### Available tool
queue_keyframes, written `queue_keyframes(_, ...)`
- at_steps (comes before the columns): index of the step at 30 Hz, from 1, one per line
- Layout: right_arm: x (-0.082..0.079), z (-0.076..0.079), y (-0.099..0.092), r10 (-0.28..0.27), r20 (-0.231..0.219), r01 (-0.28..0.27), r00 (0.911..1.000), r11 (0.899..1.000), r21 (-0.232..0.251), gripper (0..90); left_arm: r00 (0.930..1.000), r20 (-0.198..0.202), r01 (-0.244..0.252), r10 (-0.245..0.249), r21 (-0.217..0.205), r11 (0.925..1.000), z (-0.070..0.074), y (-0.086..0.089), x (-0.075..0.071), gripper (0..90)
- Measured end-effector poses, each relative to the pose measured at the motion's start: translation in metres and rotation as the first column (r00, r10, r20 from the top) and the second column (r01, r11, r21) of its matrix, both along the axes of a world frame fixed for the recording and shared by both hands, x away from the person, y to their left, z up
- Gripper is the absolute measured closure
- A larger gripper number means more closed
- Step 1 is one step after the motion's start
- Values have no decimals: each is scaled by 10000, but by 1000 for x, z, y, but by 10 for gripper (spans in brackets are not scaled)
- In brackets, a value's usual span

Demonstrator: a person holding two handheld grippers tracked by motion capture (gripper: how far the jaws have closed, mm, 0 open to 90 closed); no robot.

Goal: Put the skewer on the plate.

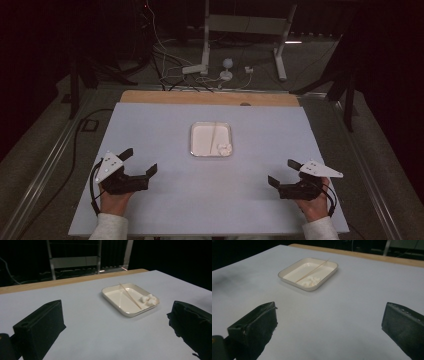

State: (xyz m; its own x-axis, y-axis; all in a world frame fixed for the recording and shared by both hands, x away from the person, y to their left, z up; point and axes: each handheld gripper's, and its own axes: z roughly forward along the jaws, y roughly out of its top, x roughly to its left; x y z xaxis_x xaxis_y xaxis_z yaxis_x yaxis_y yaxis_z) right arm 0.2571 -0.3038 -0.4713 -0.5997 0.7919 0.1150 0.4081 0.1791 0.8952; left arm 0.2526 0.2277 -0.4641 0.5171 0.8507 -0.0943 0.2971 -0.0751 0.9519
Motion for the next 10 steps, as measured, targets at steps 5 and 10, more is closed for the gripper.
queue_keyframes(5, -2, 0, -3, -239, 183, 240, 9995, 9997, -26, 0, 9995, 75, -293, 293, -71, 9995, -1, 7, -2, 6)
queue_keyframes(10, -1, -2, -4, -356, 211, 356, 9991, 9994, -40, 0, 9993, -208, -326, 324, -89, 9994, -6, 9, 1, 6)
